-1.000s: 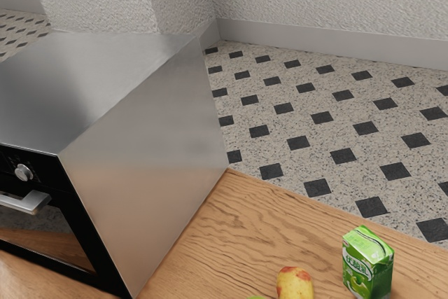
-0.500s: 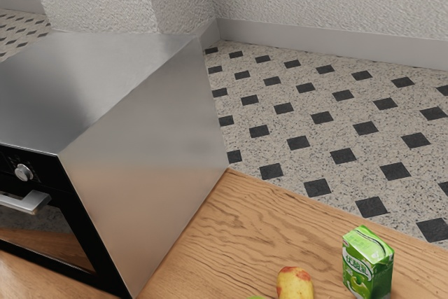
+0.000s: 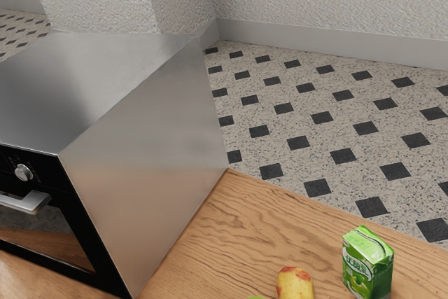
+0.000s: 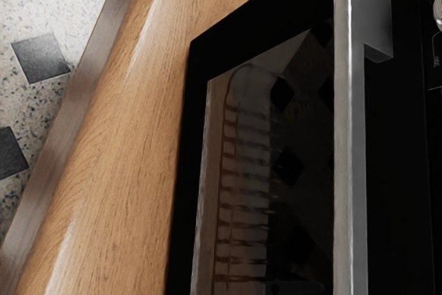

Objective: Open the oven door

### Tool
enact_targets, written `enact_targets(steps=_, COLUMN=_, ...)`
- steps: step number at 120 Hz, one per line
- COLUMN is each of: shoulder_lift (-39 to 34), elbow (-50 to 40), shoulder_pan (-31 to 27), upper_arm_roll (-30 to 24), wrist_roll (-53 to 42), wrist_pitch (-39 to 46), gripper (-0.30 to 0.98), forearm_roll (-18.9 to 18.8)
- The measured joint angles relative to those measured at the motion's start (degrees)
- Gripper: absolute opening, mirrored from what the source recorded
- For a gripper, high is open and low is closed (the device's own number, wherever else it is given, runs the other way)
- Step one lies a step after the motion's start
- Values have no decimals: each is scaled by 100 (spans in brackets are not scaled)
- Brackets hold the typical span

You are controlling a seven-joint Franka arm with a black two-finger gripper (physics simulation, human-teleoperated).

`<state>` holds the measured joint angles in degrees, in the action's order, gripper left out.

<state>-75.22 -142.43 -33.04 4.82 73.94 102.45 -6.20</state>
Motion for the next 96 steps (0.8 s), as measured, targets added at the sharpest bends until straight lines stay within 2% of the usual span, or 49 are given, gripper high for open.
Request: enact_targets(steps=96, shoulder_lift=586, elbow=-122, shoulder_pan=190, upper_arm_roll=-16, wrist_roll=-978, wrist_pitch=703, gripper=69, forearm_roll=84)
